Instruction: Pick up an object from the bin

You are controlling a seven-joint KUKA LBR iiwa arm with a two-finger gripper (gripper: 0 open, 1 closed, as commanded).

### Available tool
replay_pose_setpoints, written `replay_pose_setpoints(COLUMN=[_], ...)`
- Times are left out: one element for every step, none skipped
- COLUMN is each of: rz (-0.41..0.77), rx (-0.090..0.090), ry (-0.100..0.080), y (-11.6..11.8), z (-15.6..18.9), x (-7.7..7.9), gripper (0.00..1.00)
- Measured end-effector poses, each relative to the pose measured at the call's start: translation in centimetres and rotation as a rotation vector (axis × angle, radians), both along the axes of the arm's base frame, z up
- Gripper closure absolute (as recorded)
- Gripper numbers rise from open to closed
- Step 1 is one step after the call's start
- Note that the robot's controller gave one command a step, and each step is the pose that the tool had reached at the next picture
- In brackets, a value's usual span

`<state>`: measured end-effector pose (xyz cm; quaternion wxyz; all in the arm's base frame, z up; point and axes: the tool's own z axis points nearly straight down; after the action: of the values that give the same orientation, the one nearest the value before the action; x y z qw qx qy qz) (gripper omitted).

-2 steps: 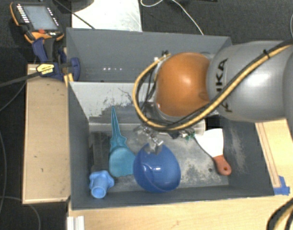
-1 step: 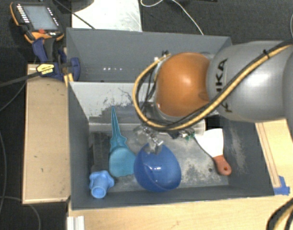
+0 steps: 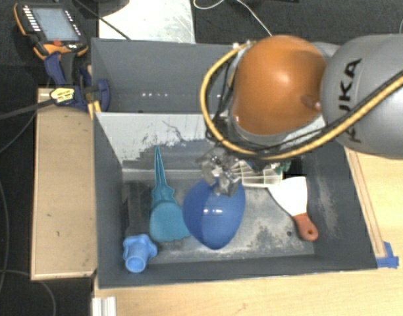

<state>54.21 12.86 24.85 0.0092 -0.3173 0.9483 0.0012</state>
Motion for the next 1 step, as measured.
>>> replay_pose_setpoints(rz=[0.025], rx=[0.0], ry=[-0.002], y=[0.81], z=[1.37], x=[-1.53], gripper=[1.0])
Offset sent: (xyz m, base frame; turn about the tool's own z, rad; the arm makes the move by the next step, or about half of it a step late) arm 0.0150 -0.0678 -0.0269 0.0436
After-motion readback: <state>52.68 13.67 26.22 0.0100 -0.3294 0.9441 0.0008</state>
